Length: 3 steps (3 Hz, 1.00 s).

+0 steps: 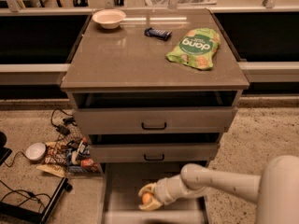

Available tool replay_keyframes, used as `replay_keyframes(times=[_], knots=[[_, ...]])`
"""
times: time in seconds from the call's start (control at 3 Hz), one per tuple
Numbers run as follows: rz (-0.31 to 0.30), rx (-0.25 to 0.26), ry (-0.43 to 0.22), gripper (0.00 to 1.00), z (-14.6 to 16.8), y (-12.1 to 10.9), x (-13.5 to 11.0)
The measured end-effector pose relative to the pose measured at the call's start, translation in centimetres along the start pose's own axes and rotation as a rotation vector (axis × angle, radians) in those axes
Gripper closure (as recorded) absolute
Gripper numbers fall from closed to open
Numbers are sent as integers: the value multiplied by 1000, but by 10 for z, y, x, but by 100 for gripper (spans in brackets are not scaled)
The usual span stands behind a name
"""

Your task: Pick orange from bottom drawer and place on counter

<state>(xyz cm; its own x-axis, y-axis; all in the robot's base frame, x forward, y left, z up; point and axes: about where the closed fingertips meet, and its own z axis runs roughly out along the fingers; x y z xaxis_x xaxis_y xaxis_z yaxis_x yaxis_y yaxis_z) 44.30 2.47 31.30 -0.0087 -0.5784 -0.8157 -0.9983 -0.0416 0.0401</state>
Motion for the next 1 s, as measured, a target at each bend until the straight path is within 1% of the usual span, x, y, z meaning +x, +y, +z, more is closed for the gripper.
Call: replay_keyframes(times=[0.33, 0.67, 1.0], knots=[[-46, -28, -73, 100, -74, -13, -95], [-93, -28, -114, 100, -148, -38, -194], [-142, 7, -122, 100, -212, -60, -281]])
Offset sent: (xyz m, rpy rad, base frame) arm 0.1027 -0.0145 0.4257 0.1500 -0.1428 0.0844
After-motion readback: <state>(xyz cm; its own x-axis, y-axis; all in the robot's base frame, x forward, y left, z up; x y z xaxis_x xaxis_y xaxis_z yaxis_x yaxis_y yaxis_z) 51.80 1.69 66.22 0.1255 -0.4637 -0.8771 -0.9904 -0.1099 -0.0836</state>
